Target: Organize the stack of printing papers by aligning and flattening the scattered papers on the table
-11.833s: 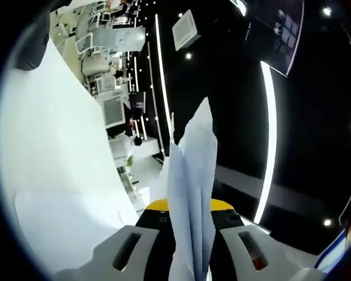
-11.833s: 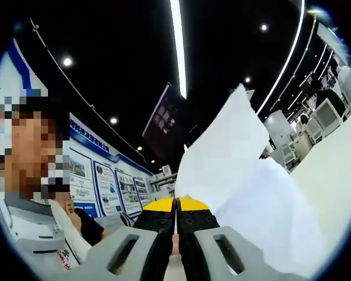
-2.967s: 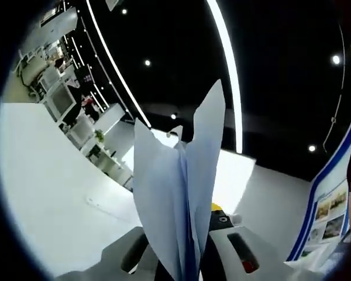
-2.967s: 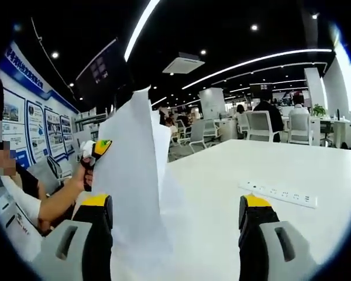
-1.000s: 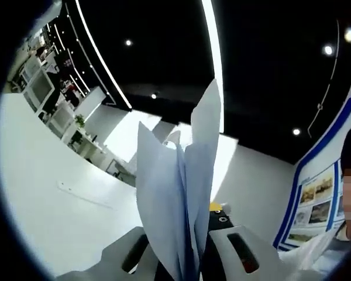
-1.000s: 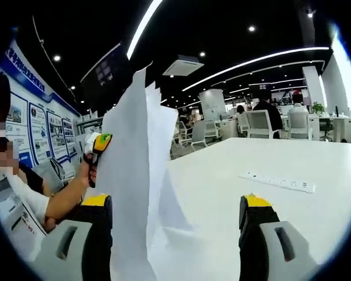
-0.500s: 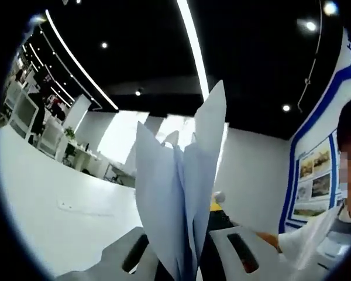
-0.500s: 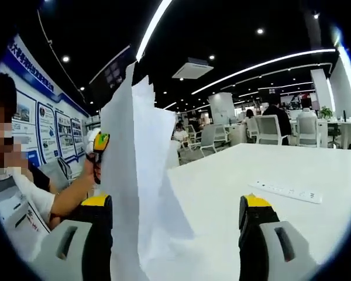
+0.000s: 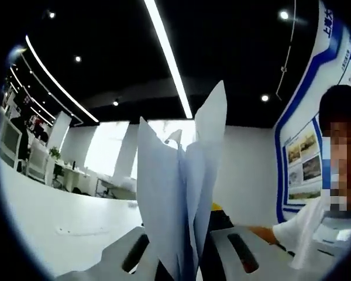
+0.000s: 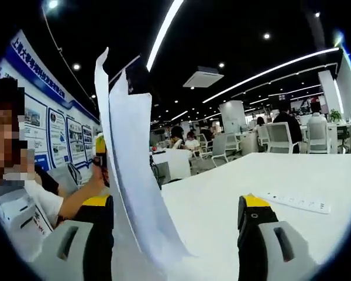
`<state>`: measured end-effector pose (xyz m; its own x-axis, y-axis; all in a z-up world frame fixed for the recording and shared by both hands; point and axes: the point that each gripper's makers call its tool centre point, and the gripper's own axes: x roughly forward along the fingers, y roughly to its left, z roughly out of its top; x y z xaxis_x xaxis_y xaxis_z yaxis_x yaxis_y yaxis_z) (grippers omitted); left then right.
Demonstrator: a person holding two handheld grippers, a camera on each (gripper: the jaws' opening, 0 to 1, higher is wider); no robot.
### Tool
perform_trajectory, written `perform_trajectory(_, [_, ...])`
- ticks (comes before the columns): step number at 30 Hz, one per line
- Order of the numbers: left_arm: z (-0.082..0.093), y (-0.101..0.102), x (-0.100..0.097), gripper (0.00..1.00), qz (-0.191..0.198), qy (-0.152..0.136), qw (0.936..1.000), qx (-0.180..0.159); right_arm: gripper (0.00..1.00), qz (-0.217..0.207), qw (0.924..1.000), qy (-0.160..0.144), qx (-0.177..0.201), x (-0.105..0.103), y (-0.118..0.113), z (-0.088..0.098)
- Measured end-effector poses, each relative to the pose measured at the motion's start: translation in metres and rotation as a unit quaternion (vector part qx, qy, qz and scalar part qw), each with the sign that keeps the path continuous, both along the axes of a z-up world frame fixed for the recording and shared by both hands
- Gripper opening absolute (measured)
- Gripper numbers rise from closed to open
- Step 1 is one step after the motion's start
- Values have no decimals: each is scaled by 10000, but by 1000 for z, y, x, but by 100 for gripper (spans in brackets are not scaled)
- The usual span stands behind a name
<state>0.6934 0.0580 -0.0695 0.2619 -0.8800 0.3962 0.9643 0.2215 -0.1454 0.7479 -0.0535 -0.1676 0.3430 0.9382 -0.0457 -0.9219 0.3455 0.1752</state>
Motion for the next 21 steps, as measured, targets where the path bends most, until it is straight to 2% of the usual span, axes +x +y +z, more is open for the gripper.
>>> perform_trajectory(6, [1, -4, -11, 6, -179, -174, 9997, 78, 83, 107, 9999, -90, -7, -3, 0, -1])
perform_trajectory(11, [3, -9, -9, 6, -248, -217, 9994, 129, 82, 492, 9985, -259, 12, -18, 15, 2])
perform_trajectory(14, [1, -12, -10, 6, -300, -194, 9993, 126, 78, 720, 9970, -290, 67, -24, 23, 2])
perform_trajectory(18, [-1, -15, -12, 6, -357, -162, 9992, 76, 64, 1174, 9922, -146, 391, -36, 34, 9])
perform_trajectory(21, [0, -17, -14, 6, -344, -180, 9992, 56, 45, 1425, 9883, -286, 454, -43, 39, 11])
